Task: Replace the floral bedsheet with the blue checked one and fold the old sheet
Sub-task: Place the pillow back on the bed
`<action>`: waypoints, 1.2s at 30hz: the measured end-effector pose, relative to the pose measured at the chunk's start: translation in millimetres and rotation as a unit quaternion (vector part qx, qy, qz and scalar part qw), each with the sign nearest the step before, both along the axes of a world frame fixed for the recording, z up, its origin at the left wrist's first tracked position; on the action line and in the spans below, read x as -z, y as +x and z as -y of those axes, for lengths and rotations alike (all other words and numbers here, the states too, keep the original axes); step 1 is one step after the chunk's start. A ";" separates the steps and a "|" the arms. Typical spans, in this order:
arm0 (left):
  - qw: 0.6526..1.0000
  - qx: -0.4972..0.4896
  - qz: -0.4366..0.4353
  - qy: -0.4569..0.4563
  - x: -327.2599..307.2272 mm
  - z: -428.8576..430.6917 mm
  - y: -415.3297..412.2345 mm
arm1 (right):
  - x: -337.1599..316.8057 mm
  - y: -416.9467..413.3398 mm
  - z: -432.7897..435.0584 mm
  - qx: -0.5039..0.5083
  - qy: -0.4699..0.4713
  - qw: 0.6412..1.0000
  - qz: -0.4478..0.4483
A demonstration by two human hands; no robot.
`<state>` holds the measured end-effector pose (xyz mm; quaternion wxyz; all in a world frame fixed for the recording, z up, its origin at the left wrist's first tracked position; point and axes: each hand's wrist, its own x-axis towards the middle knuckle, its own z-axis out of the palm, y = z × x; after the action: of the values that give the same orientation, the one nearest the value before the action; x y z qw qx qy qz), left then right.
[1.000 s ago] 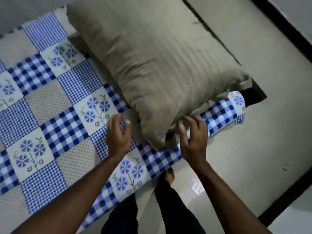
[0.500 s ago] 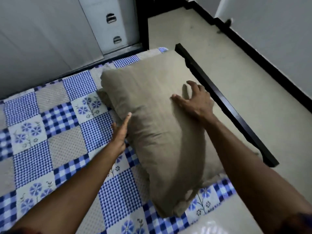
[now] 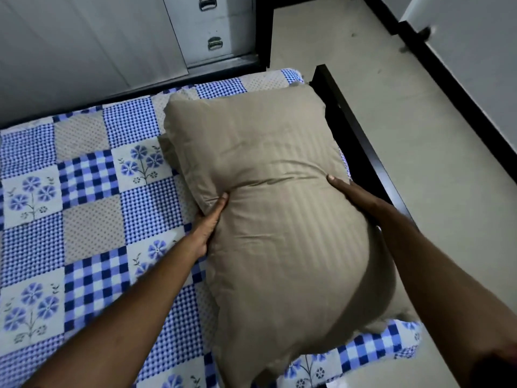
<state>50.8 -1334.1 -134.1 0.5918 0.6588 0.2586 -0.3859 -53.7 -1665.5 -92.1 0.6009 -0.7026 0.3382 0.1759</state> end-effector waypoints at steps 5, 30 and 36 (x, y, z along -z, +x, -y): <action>0.998 0.006 -0.064 -0.026 -5.7 13.9 -8.3 | 19.5 -7.9 19.1 0.010 0.103 0.994 0.024; 0.975 -0.088 0.171 -0.107 -188.7 -177.8 -72.8 | -125.5 -27.3 -165.4 -0.001 0.124 0.967 0.224; 0.963 -0.151 0.217 -0.060 -235.3 -382.4 -129.8 | -137.9 -40.1 -368.8 -0.027 0.239 0.951 0.197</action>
<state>-79.1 -951.7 101.2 0.7237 0.6431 0.1966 -0.1553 -93.8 -1296.7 45.7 0.8006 -0.5682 0.1423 0.1262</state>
